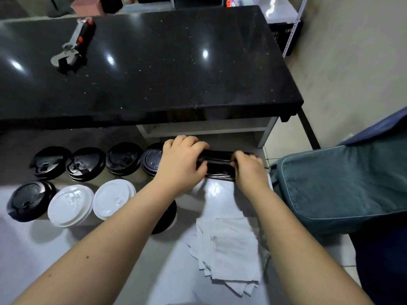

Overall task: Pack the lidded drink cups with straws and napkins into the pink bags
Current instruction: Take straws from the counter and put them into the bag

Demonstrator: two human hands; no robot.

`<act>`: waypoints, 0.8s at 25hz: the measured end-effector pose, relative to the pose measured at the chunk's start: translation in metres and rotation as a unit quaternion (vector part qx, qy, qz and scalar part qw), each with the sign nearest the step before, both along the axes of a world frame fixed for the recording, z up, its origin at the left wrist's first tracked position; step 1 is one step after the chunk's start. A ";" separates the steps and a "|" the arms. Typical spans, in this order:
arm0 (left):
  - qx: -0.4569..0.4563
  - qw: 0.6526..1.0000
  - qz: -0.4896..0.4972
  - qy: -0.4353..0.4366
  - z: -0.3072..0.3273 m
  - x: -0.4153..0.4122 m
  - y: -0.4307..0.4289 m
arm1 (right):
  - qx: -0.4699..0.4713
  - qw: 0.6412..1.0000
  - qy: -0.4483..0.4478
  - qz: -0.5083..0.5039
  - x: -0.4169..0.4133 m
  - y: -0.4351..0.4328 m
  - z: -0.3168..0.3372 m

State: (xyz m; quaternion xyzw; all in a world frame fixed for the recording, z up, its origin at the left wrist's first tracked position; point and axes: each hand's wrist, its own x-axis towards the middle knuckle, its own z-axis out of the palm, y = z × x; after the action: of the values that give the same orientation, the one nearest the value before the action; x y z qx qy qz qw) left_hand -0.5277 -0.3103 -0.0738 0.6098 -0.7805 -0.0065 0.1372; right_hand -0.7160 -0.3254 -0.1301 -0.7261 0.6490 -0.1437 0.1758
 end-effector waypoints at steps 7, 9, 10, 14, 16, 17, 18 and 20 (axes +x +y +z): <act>-0.014 0.999 0.004 0.028 0.011 0.009 0.000 | 0.088 0.989 -0.114 -0.026 -0.019 -0.012 0.013; -0.029 0.999 0.006 0.031 0.019 0.013 0.007 | 0.092 0.985 -0.143 -0.031 -0.016 -0.006 0.029; -0.042 0.999 0.009 0.033 0.024 0.016 0.011 | 0.097 0.982 -0.162 -0.024 -0.014 -0.003 0.039; -0.108 0.991 0.058 0.056 0.055 0.052 0.040 | 0.118 0.960 -0.248 0.056 0.015 0.014 0.087; -0.135 0.985 0.097 0.051 0.073 0.084 0.058 | 0.122 0.952 -0.257 0.109 0.045 0.021 0.110; -0.145 0.982 0.114 0.041 0.081 0.102 0.068 | 0.114 0.953 -0.244 0.137 0.064 0.023 0.120; -0.152 0.979 0.129 0.030 0.088 0.120 0.078 | 0.102 0.953 -0.231 0.164 0.086 0.026 0.129; -0.158 0.976 0.151 0.016 0.102 0.151 0.096 | 0.084 0.950 -0.221 0.205 0.128 0.031 0.142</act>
State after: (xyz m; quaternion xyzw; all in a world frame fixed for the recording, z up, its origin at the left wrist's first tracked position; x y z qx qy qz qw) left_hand -0.3763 -0.2139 0.0279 0.6913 -0.6681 0.1278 0.2436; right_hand -0.5876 -0.2943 0.0122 -0.7760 0.4409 -0.2067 0.4009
